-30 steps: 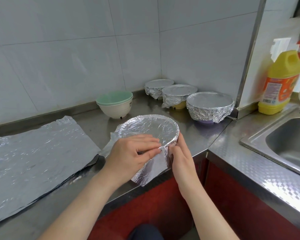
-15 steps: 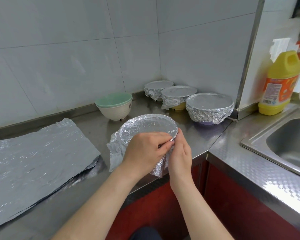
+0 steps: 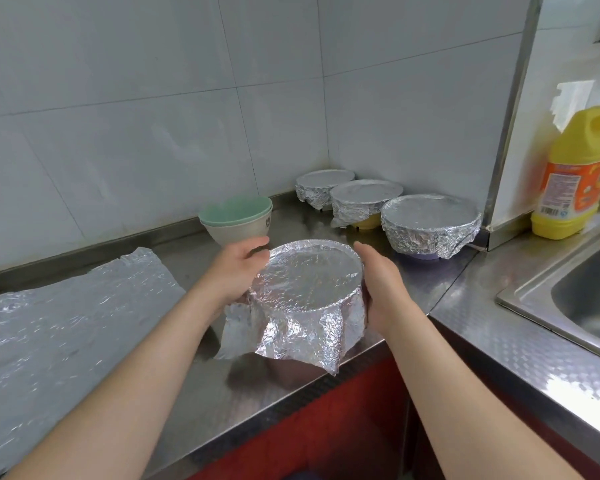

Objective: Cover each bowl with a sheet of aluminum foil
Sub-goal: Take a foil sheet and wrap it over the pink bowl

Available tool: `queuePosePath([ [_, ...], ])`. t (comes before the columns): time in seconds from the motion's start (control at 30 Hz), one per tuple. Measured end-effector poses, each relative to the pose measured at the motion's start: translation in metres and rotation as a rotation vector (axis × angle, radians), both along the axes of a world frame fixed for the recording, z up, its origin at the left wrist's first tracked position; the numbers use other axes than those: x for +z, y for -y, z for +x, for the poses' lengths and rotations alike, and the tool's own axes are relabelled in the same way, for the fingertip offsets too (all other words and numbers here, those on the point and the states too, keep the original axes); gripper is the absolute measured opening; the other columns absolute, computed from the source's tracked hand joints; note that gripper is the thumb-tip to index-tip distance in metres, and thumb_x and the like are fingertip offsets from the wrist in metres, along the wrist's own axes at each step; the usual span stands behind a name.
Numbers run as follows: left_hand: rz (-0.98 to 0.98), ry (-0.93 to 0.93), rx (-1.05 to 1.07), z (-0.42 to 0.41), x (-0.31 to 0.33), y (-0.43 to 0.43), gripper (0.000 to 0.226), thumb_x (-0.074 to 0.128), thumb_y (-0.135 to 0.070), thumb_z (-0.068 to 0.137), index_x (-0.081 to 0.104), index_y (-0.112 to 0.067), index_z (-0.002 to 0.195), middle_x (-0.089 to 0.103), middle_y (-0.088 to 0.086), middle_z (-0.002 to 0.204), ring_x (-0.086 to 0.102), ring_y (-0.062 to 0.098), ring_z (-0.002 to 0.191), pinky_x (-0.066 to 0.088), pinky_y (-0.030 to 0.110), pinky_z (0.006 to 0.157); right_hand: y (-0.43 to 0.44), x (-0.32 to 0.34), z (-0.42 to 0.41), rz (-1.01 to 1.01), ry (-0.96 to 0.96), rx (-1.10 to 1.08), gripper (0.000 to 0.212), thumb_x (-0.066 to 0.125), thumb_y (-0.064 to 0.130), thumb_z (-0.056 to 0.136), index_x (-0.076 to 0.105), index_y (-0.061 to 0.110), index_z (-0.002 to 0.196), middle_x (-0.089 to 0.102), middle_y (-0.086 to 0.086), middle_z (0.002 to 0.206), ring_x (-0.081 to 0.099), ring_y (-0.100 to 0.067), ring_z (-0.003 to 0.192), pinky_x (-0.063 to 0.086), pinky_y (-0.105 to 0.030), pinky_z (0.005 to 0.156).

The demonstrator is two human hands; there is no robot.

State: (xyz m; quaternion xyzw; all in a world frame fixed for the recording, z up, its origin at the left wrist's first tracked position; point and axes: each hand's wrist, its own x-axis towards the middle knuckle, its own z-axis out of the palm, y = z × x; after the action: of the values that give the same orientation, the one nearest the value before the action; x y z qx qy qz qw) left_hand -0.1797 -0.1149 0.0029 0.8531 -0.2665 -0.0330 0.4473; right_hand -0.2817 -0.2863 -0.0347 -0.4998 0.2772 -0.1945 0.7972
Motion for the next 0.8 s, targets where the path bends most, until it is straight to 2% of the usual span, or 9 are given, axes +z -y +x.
queuePosePath([
  [0.03, -0.06, -0.071, -0.011, 0.001, -0.004, 0.002, 0.037, 0.05, -0.017, 0.099, 0.053, -0.014, 0.136, 0.055, -0.006, 0.13, 0.052, 0.008, 0.107, 0.039, 0.015, 0.084, 0.001, 0.001, 0.002, 0.021, -0.007, 0.024, 0.041, 0.058, 0.04, 0.09, 0.06, 0.016, 0.123, 0.07, -0.009, 0.112, 0.067, -0.03, 0.099, 0.054, -0.045, 0.089],
  [0.1, -0.102, -0.089, -0.004, 0.001, -0.01, 0.004, 0.036, 0.049, -0.016, 0.099, 0.053, -0.01, 0.135, 0.056, -0.001, 0.13, 0.054, 0.011, 0.109, 0.042, 0.021, 0.088, 0.003, -0.001, 0.004, 0.036, -0.016, 0.078, 0.035, 0.054, 0.038, 0.094, 0.064, 0.014, 0.118, 0.074, -0.01, 0.101, 0.071, -0.03, 0.09, 0.057, -0.042, 0.08],
  [0.2, -0.103, -0.05, 0.003, 0.001, -0.015, 0.005, 0.021, 0.048, -0.016, 0.099, 0.057, -0.023, 0.117, 0.058, -0.001, 0.105, 0.057, 0.017, 0.091, 0.045, 0.03, 0.084, 0.007, -0.003, 0.003, 0.03, -0.018, 0.152, 0.037, 0.053, 0.042, 0.094, 0.067, 0.014, 0.114, 0.074, -0.011, 0.098, 0.072, -0.03, 0.087, 0.057, -0.039, 0.073],
  [0.3, -0.077, 0.0, 0.063, 0.005, -0.013, 0.001, 0.031, 0.052, -0.012, 0.095, 0.062, -0.017, 0.124, 0.064, -0.002, 0.116, 0.06, 0.011, 0.079, 0.049, 0.025, 0.074, 0.011, 0.0, -0.003, 0.018, -0.038, 0.227, 0.038, 0.051, 0.046, 0.094, 0.068, 0.014, 0.106, 0.075, -0.01, 0.089, 0.071, -0.028, 0.08, 0.054, -0.035, 0.07],
  [0.37, -0.046, 0.038, 0.043, 0.008, -0.008, 0.001, 0.035, 0.053, -0.014, 0.093, 0.06, -0.019, 0.128, 0.062, 0.0, 0.125, 0.064, 0.014, 0.083, 0.049, 0.02, 0.07, 0.014, 0.002, -0.003, 0.018, -0.048, 0.262, 0.042, 0.051, 0.049, 0.093, 0.067, 0.014, 0.109, 0.075, -0.01, 0.09, 0.071, -0.028, 0.082, 0.053, -0.037, 0.073],
  [0.43, 0.068, 0.068, -0.026, 0.007, -0.002, 0.007, 0.039, 0.054, -0.024, 0.094, 0.055, -0.028, 0.132, 0.058, -0.004, 0.132, 0.064, 0.019, 0.1, 0.048, 0.023, 0.083, 0.015, 0.005, -0.005, 0.024, -0.065, 0.298, 0.046, 0.05, 0.052, 0.092, 0.067, 0.013, 0.111, 0.075, -0.012, 0.097, 0.072, -0.029, 0.084, 0.053, -0.037, 0.074],
  [0.53, 0.245, 0.145, -0.094, -0.001, -0.003, 0.018, 0.044, 0.05, -0.037, 0.096, 0.048, -0.027, 0.14, 0.045, -0.01, 0.144, 0.044, 0.014, 0.131, 0.031, 0.023, 0.104, 0.014, 0.008, -0.004, 0.001, -0.058, 0.341, 0.045, 0.05, 0.049, 0.094, 0.067, 0.011, 0.111, 0.073, -0.013, 0.103, 0.071, -0.03, 0.09, 0.053, -0.039, 0.08],
  [0.67, 0.316, 0.224, -0.081, -0.008, -0.007, 0.024, 0.048, 0.046, -0.042, 0.098, 0.047, -0.02, 0.141, 0.043, -0.009, 0.147, 0.042, 0.016, 0.133, 0.031, 0.029, 0.109, 0.013, 0.009, -0.001, -0.066, -0.083, 0.267, 0.027, 0.055, 0.035, 0.096, 0.062, 0.009, 0.097, 0.072, -0.008, 0.076, 0.07, -0.025, 0.067, 0.054, -0.035, 0.068],
  [0.8, 0.376, 0.243, -0.081, -0.011, -0.006, 0.024, 0.043, 0.041, -0.043, 0.1, 0.055, -0.016, 0.131, 0.051, -0.004, 0.139, 0.049, 0.02, 0.124, 0.037, 0.033, 0.104, 0.01, 0.01, 0.002, -0.103, -0.105, 0.265, 0.034, 0.051, 0.034, 0.099, 0.064, 0.005, 0.111, 0.074, -0.013, 0.087, 0.072, -0.028, 0.073, 0.056, -0.035, 0.064],
])
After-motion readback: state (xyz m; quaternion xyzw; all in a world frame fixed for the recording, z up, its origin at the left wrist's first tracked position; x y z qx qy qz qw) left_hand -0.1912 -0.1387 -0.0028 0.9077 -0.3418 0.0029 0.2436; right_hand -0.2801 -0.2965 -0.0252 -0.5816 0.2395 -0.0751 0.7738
